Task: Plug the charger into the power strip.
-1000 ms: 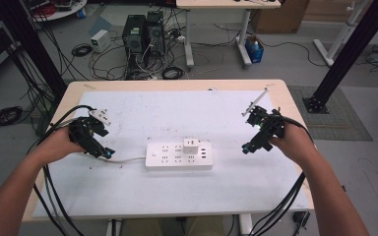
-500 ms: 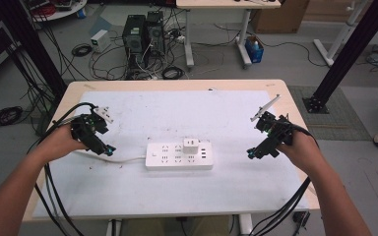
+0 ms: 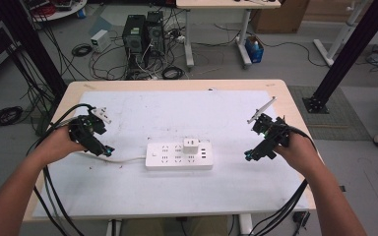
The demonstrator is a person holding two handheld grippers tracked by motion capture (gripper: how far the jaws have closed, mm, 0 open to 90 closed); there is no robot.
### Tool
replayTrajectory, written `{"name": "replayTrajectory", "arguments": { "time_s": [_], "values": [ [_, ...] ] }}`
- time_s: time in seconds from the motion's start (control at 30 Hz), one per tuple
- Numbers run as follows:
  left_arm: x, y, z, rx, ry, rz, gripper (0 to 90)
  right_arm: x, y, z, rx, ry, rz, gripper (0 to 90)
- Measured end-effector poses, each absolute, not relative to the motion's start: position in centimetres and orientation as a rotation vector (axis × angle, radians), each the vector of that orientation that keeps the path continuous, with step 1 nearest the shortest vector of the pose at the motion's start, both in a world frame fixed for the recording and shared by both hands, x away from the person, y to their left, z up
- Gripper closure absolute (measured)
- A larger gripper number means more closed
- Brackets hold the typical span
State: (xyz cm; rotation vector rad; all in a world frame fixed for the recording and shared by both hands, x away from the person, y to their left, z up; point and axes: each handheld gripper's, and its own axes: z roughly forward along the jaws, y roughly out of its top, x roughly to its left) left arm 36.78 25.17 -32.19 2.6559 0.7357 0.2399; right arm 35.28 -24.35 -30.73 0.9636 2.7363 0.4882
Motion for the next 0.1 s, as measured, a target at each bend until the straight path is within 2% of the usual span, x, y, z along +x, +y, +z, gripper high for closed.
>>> {"name": "replayTrajectory", "arguments": {
  "time_s": [0.1],
  "values": [
    [36.72,25.31,-32.14,2.655,0.738,0.244,20.1,35.36,-24.26,-30.97,0.969,2.736,0.494,0.9]
  ]
}}
